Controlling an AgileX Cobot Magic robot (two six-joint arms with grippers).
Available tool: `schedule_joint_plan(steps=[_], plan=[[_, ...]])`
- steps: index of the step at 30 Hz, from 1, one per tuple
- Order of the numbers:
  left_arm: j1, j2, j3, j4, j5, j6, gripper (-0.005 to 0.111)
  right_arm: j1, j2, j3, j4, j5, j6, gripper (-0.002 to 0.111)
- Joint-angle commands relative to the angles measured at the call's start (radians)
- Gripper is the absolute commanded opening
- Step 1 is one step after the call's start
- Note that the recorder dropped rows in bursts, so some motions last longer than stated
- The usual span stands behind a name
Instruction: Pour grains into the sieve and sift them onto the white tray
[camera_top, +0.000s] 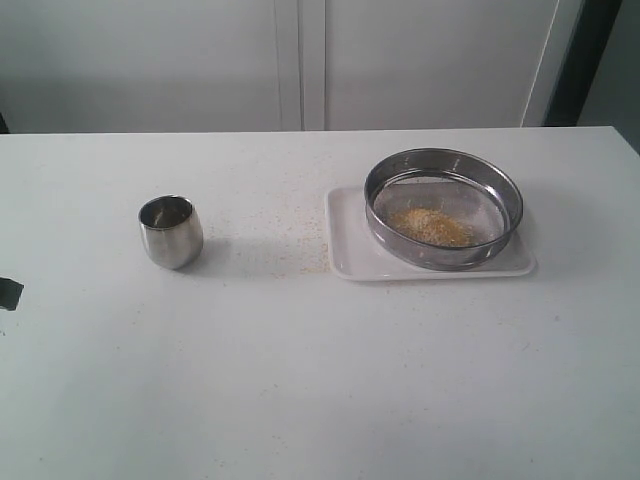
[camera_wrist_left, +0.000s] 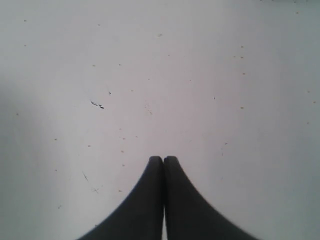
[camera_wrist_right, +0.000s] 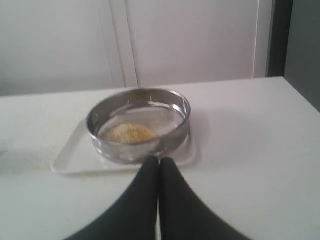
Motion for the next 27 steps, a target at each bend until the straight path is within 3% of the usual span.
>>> schedule_joint_plan(steps=[1,6,17,27], plan=[[0.003,-0.009,0.005,-0.004,0.007,-0.002,0.000,-0.003,-0.006,0.004,0.011,-0.198,0.027,0.000],[0.003,-0.009,0.005,-0.004,0.005,-0.002,0.000,-0.003,-0.006,0.004,0.011,-0.341,0.125,0.000],[0.003,-0.009,0.005,-0.004,0.003,-0.002,0.000,-0.003,-0.001,-0.060,0.011,-0.346,0.191,0.000],[0.003,-0.009,0.005,-0.004,0.001,-0.002,0.000,-0.003,0.493,-0.335,0.007,-0.340,-0.101,0.000]])
